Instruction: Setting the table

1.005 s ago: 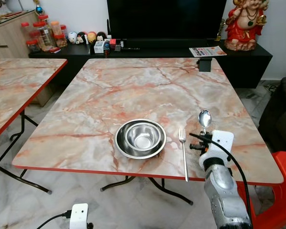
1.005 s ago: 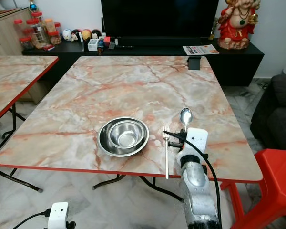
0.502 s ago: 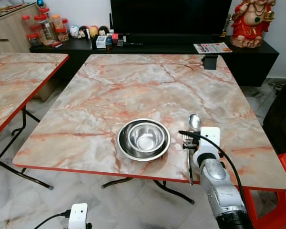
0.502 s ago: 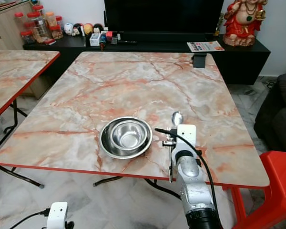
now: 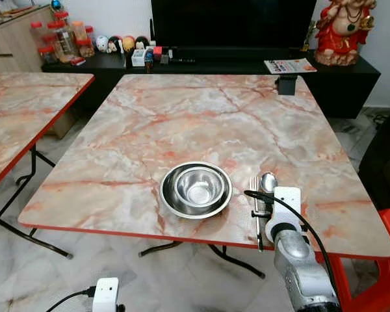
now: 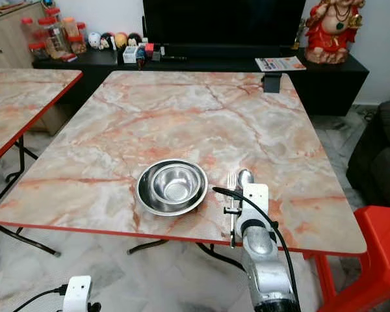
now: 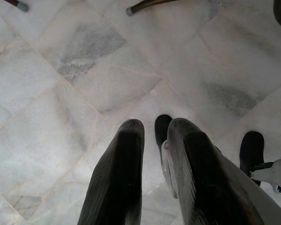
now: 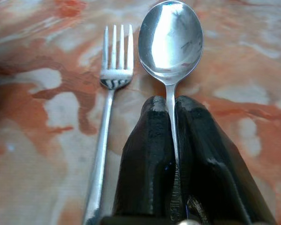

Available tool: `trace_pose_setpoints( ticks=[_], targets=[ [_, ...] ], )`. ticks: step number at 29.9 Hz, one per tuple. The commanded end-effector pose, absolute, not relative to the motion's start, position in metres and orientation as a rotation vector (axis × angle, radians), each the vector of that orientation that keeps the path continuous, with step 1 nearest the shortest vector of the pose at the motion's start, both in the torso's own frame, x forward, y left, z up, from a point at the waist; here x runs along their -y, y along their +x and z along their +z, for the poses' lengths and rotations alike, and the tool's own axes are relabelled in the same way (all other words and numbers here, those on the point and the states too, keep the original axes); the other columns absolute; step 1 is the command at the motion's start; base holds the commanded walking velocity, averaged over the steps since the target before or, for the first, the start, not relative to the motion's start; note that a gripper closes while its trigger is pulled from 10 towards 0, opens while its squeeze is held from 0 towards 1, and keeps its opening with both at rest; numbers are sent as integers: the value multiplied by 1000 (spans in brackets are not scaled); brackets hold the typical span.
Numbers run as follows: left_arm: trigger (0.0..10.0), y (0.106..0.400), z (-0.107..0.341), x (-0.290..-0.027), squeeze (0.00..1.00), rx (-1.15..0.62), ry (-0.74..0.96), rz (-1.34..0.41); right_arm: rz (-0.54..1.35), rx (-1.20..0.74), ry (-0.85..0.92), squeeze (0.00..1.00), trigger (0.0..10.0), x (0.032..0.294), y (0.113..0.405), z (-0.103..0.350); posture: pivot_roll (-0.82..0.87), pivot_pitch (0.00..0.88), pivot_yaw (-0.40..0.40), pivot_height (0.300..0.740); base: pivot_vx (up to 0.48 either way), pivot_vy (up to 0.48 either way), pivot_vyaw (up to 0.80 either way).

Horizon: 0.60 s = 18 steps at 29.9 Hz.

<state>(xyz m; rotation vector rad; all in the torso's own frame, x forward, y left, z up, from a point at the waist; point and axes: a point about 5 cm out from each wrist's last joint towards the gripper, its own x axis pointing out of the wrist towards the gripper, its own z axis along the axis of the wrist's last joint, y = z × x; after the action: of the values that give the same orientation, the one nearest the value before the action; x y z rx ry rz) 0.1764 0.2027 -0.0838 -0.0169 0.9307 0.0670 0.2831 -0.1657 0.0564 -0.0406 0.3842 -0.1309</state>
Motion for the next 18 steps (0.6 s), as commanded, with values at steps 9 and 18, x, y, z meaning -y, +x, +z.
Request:
trace_pose_setpoints(
  ticks=[9,18],
  targets=[
    [10000,176,-84,-202,0,-940,-17,57,-157,-364,-67,0,10000,181,285,64,-92,0,48,740,0,0,0],
    [10000,176,-84,-203,0,-941,-14,63,-111,-357,-54,0,10000,176,290,67,-83,0,46,740,0,0,0]
  ],
)
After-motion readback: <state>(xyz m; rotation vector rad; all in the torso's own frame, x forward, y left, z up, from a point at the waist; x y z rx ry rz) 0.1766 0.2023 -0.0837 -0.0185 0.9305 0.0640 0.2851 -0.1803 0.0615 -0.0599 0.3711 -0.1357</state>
